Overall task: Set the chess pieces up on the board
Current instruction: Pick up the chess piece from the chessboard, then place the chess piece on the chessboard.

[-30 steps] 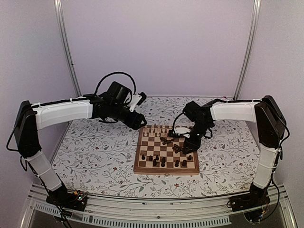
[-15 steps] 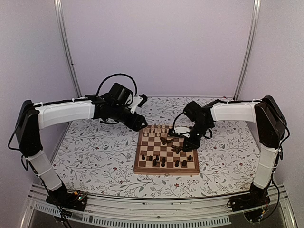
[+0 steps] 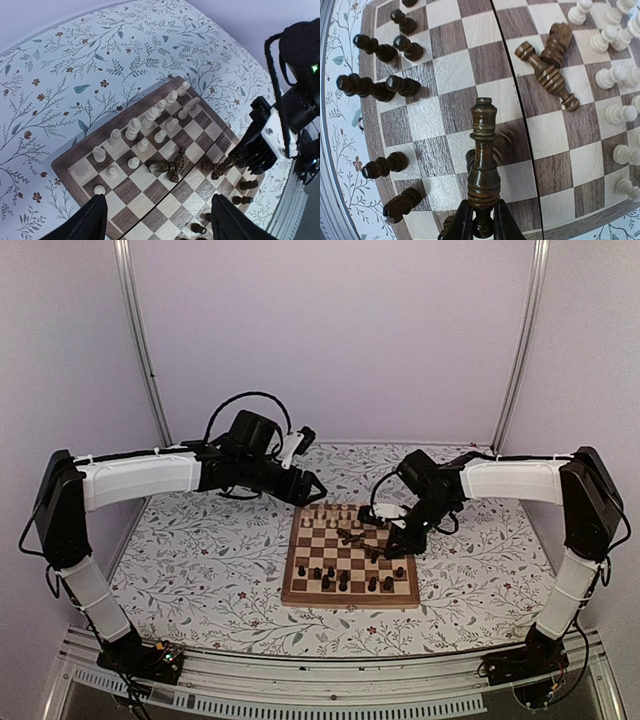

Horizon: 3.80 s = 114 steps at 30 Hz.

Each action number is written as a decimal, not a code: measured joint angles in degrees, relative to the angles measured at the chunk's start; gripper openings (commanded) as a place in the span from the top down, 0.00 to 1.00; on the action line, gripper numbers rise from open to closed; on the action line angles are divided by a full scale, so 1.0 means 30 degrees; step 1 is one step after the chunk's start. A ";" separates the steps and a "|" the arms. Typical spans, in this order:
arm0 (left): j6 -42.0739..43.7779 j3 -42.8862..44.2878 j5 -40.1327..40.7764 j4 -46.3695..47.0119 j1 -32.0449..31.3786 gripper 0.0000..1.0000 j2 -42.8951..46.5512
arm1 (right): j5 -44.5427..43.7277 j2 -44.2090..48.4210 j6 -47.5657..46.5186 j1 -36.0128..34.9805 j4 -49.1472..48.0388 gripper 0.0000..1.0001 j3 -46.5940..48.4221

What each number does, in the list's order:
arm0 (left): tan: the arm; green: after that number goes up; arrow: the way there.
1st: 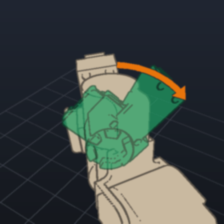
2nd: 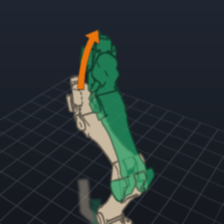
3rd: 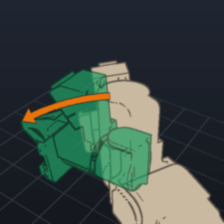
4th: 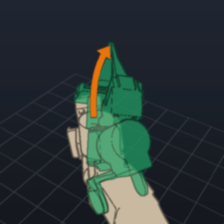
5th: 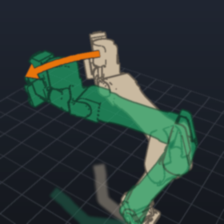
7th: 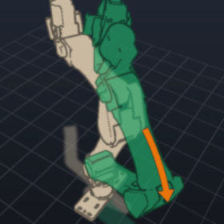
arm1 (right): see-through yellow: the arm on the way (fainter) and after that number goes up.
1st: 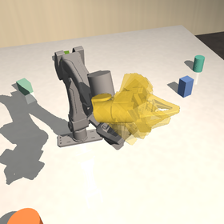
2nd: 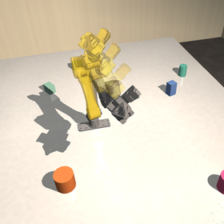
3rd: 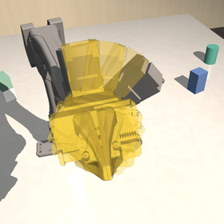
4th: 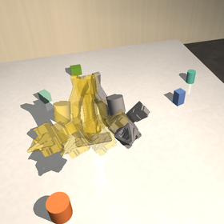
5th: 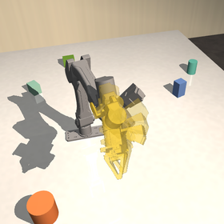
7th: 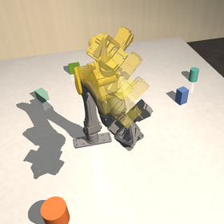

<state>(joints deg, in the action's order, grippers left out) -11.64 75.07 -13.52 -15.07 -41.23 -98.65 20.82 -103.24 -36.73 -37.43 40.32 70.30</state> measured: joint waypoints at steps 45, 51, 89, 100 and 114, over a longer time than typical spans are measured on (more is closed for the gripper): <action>-0.8255 -0.0321 -0.8284 0.7781 -0.2069 0.75 -0.6477 | 0.1253 0.1253 -0.0051 0.0255 -0.2113 0.92 -0.0896; -0.8225 -0.0313 -0.8218 0.7788 -0.2069 0.88 -0.6492 | 0.1231 0.1253 -0.0051 0.0255 -0.2106 0.92 -0.0940; -0.4867 -0.1625 -0.4466 0.3424 -0.1537 0.95 -0.3220 | 0.0962 0.0095 -0.0044 0.0408 -0.2302 0.68 -0.1100; -0.4328 -0.1625 -0.4473 0.3184 -0.1530 0.95 -0.3206 | 0.1676 0.0066 -0.0044 0.0408 -0.2011 0.58 -0.1027; -0.3694 -0.0998 -0.4685 0.2492 -0.1530 0.94 -0.3184 | 0.1902 0.0233 -0.0044 0.0408 -0.1727 0.57 -0.0350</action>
<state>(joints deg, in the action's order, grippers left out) -22.72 72.07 -27.57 -7.60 -45.82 -108.20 26.52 -102.54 -36.86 -36.21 35.14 69.25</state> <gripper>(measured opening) 0.126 0.431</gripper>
